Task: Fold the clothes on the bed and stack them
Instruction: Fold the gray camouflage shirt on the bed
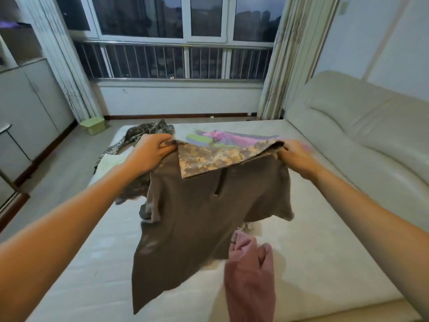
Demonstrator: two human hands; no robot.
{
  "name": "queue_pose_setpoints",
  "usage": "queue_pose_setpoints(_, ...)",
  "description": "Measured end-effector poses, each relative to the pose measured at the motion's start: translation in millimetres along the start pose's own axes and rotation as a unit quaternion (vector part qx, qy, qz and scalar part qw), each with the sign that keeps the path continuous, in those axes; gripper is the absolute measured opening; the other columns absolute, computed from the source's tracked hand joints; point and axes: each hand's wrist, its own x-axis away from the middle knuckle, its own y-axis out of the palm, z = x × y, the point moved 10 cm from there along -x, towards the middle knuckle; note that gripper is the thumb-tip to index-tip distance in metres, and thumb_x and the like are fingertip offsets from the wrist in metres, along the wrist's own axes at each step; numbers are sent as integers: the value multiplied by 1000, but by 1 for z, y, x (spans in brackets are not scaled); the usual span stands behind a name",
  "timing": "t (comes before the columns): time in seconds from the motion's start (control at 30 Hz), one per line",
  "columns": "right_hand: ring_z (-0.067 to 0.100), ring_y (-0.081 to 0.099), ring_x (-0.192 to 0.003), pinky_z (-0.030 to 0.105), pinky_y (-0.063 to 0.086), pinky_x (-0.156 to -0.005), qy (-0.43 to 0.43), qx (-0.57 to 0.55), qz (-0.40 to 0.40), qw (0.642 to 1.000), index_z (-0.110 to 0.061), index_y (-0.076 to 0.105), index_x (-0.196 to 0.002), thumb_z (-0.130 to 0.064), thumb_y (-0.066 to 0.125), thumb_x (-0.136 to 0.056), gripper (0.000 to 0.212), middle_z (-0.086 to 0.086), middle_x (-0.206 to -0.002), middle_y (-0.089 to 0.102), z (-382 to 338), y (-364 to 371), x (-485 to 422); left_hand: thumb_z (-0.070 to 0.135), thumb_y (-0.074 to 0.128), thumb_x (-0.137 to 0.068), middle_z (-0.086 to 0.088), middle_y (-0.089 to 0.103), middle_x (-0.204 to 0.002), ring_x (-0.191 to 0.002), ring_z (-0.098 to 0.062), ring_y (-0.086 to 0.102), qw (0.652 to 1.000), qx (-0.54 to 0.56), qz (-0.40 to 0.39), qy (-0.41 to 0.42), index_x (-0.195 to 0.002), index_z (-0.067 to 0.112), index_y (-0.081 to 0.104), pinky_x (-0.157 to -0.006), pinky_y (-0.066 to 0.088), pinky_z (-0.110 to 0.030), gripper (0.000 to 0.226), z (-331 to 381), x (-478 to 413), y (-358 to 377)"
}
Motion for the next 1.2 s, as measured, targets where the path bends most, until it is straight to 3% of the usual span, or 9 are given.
queue_pose_setpoints(0.13,17,42,-68,34,32,-65,-38,-67,-17,997,-6,51,-69,-9,45,-94,26,9,-70,48,-7,27,10,24,69,-85,12,50,-53,-50,-4,44,995,-73,-72,4,-69,19,59,-53,35,-20,20,-31,24,8)
queue_pose_setpoints(0.27,10,60,-79,26,47,-72,-47,-7,-192,980,-23,66,-88,-41,70,-79,20,-5,-85,67,-4,82,37,34,77,-75,7,39,-45,-49,-17,36,978,-85,-178,-65,-51,21,38,-49,32,-23,47,-70,78,32)
queue_pose_setpoints(0.4,15,47,-61,29,37,-59,-59,101,-313,942,-3,57,-72,-40,72,-79,40,17,-68,55,15,133,68,47,72,-74,1,63,-61,-53,-11,50,939,-46,-303,-155,-65,13,66,-55,40,-16,36,-89,150,68)
queue_pose_setpoints(0.5,7,41,-55,24,35,-55,-5,30,-378,925,-16,55,-56,-36,69,-82,36,3,-59,46,30,140,91,62,62,-66,3,71,-70,-59,-7,61,912,47,-348,-211,-73,22,74,-64,50,-20,42,-79,190,69)
queue_pose_setpoints(0.63,16,55,-72,29,43,-69,31,-76,-446,891,-1,68,-75,-37,65,-81,37,13,-73,61,32,146,101,78,60,-63,2,73,-94,-88,-17,69,871,184,-363,-277,-98,21,72,-81,55,-27,68,-80,219,48)
queue_pose_setpoints(0.77,15,70,-84,18,52,-72,75,-156,-457,873,-14,75,-86,-31,64,-77,23,2,-89,74,26,162,73,36,54,-82,3,70,-102,-93,-15,68,873,236,-286,-316,-103,27,68,-78,54,-22,27,-104,205,26)
queue_pose_setpoints(0.9,19,70,-89,18,53,-71,153,-181,-435,868,-4,72,-97,-23,70,-75,30,9,-96,73,49,205,15,35,58,-83,1,71,-94,-83,-16,69,871,186,-279,-359,-107,29,61,-69,52,-19,25,-177,169,31)
queue_pose_setpoints(1.07,6,54,-62,16,35,-52,117,115,-414,895,7,66,-80,-26,71,-82,33,-8,-61,59,121,317,-44,25,55,-94,-7,64,-114,-99,-24,60,861,3,-360,-358,-115,20,63,-99,43,-37,23,-321,153,127)
queue_pose_setpoints(1.2,31,62,-94,30,47,-72,82,372,-323,866,-3,65,-91,-26,63,-87,24,17,-92,64,184,403,-73,11,55,-93,-16,65,-118,-102,-35,59,893,-95,-286,-334,-113,9,68,-95,42,-40,24,-390,151,214)
